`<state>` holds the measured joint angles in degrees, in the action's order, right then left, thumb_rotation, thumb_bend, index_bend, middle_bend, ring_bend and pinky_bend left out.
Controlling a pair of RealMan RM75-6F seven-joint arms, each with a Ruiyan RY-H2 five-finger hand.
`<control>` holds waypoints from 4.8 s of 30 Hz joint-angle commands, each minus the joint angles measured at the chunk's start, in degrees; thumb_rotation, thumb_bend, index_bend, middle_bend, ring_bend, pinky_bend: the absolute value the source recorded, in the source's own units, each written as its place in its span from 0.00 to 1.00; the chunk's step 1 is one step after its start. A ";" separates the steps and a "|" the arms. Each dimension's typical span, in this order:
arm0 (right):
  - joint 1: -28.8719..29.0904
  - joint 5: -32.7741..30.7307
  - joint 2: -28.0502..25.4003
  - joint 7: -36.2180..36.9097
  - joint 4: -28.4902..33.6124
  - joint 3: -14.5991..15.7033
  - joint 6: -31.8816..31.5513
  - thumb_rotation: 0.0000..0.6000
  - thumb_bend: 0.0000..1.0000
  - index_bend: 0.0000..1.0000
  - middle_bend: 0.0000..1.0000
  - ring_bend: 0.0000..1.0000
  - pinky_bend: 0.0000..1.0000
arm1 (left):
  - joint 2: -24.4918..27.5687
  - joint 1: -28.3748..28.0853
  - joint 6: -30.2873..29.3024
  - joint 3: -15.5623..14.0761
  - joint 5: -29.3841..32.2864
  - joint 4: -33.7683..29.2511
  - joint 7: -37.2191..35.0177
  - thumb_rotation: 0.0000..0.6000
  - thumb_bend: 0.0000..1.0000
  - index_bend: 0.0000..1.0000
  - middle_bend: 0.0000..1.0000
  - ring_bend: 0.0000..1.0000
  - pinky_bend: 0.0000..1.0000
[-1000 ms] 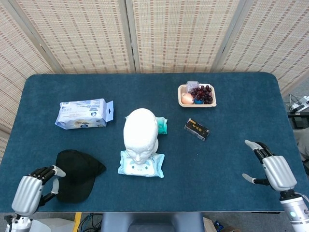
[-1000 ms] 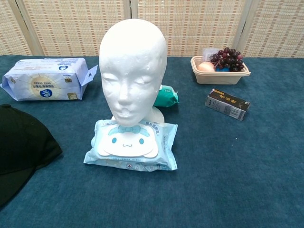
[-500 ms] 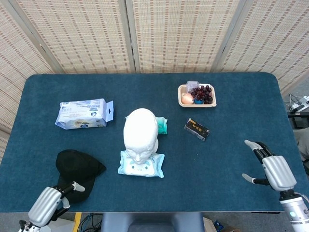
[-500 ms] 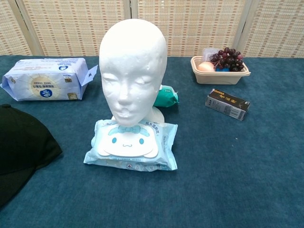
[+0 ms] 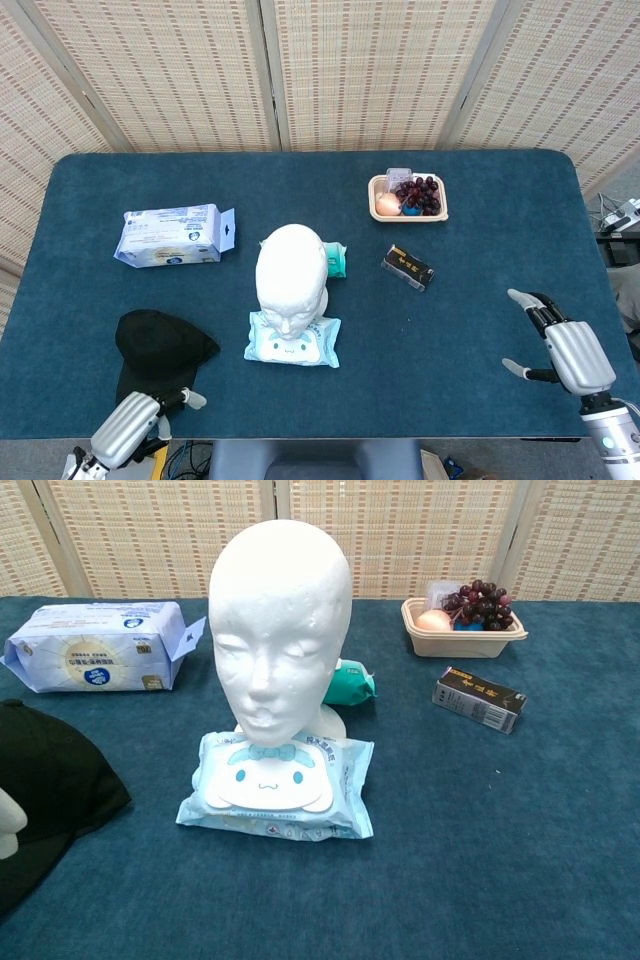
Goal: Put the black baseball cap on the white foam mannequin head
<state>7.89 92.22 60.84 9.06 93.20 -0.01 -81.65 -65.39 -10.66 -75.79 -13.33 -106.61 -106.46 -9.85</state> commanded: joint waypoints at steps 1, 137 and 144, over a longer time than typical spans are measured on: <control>0.00 -0.02 -0.03 0.11 0.00 -0.01 -0.02 1.00 0.00 0.05 0.20 0.14 0.48 | -0.88 -1.38 2.62 0.94 2.49 -0.28 -0.07 1.00 1.00 0.30 0.35 0.38 0.55; -0.31 0.22 -0.18 -0.28 0.24 0.08 -0.55 1.00 0.00 0.05 0.20 0.14 0.48 | -25.56 11.46 -20.54 6.11 4.66 44.52 7.31 1.00 0.00 0.34 0.37 0.28 0.44; -0.30 0.22 -0.19 -0.17 0.17 0.09 -0.54 1.00 0.00 0.05 0.20 0.14 0.48 | -29.10 11.69 -21.17 6.45 5.00 50.35 5.81 1.00 0.00 0.37 0.39 0.28 0.43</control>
<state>7.60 92.44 60.65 8.89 93.37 0.07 -82.18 -93.73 0.94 -96.72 -7.04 -101.78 -56.98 -3.45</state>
